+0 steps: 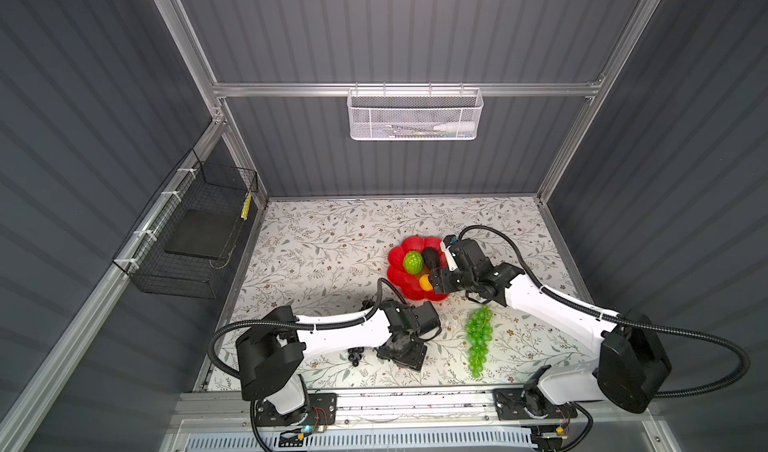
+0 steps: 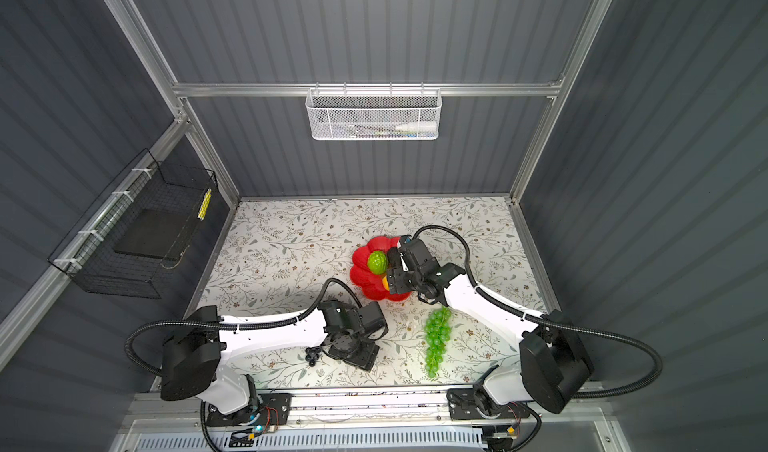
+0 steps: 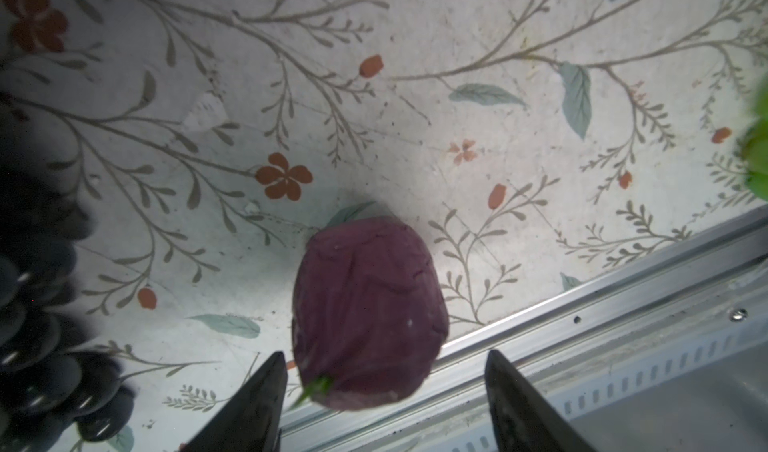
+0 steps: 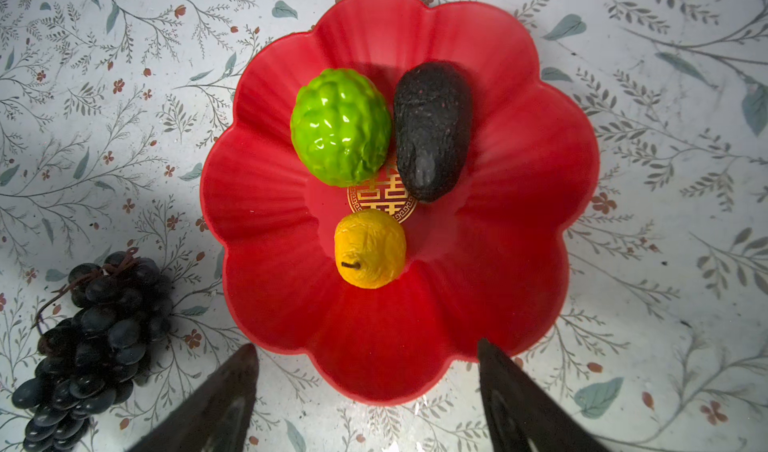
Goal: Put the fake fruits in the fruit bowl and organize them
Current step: 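Grasp the purple fruit with the left gripper while the right gripper releases the lemon, then carry the purple fruit with the left gripper into the bowl beside the lemon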
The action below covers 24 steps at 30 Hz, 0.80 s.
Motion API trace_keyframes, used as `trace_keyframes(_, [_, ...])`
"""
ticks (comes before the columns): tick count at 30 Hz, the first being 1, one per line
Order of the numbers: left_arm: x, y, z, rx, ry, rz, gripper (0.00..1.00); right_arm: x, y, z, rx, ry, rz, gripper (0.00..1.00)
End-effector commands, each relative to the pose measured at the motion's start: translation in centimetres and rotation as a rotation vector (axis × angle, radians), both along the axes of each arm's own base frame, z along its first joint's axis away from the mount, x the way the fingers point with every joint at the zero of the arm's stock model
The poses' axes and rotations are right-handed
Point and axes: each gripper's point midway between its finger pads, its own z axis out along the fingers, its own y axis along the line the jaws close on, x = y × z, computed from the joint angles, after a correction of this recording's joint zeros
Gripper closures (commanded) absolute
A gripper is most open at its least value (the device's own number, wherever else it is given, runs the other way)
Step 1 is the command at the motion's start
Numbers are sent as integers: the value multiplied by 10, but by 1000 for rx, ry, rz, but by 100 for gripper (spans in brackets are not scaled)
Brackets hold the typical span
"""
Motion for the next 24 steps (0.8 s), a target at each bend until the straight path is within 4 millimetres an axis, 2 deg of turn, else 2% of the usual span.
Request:
trace_keyframes(1, [3, 6, -12, 48, -20, 12, 28, 2, -1, -1, 8, -11, -16, 17])
trace_keyframes(7, [7, 6, -19, 44, -43, 21, 32, 2, -1, -7, 3, 4, -15, 17])
trace_keyframes(10, [8, 8, -23, 48, -51, 26, 41, 2, -1, -9, 0, 6, -12, 18])
trace_keyframes(15, [12, 5, -20, 29, -73, 23, 43, 3, 3, -8, 8, 12, -1, 18])
trace_keyframes(18, [12, 5, -19, 24, -74, 15, 52, 3, 4, -8, 6, 13, 0, 18])
trace_keyframes(21, [13, 10, -9, 13, -96, 19, 53, 2, 3, -7, 4, 11, 0, 18])
trace_keyframes(24, [19, 14, 13, -18, -122, 37, 53, -1, -1, -4, 0, 6, -1, 18])
